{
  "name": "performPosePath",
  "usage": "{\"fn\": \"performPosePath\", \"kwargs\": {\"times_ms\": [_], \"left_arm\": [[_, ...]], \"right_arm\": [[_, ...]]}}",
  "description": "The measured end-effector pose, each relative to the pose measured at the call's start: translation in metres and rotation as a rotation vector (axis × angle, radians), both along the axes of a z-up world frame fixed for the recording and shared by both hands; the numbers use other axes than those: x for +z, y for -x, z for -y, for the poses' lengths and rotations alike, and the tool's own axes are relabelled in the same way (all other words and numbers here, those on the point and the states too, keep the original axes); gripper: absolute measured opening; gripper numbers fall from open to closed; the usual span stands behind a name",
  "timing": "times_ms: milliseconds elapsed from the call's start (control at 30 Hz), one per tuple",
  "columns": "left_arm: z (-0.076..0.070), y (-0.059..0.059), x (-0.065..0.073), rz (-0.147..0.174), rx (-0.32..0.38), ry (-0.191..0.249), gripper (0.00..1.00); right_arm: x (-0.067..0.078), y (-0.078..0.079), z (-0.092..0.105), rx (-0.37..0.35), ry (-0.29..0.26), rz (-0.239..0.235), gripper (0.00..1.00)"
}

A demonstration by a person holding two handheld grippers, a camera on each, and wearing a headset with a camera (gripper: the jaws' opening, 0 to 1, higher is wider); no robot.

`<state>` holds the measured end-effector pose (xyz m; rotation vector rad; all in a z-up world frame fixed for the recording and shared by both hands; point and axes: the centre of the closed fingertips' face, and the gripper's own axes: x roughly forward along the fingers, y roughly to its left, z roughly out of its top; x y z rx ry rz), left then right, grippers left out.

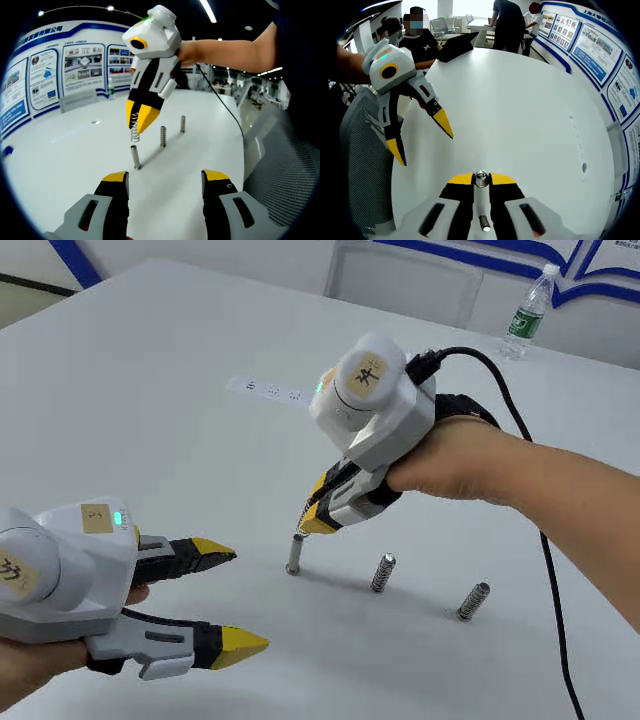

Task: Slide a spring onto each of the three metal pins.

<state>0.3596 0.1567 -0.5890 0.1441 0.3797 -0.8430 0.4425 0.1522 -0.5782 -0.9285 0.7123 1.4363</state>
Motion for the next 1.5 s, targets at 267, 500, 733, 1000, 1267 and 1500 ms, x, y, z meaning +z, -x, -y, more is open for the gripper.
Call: {"fn": "performPosePath", "kwargs": {"times_ms": [267,500,733,1000,1267,1500], "left_arm": [[-0.001,-0.001,-0.001,-0.004,0.004,0.001,0.61],[-0.002,0.000,-0.003,-0.009,0.003,-0.001,0.60],[-0.001,-0.001,-0.003,-0.009,0.001,0.001,0.60],[0.000,-0.001,-0.004,-0.012,0.000,0.001,0.60],[0.000,-0.001,-0.006,-0.019,-0.001,-0.001,0.60],[0.001,-0.001,-0.007,-0.023,-0.003,0.000,0.60]], "right_arm": [[-0.004,0.000,-0.004,-0.001,0.001,-0.008,0.12],[-0.008,0.003,-0.002,-0.006,0.016,-0.019,0.12],[-0.012,0.002,-0.001,-0.007,0.029,-0.021,0.12],[-0.022,0.001,-0.001,-0.012,0.047,-0.040,0.12],[-0.037,0.002,-0.002,-0.029,0.063,-0.062,0.13],[-0.048,0.002,-0.001,-0.042,0.074,-0.067,0.13]]}}
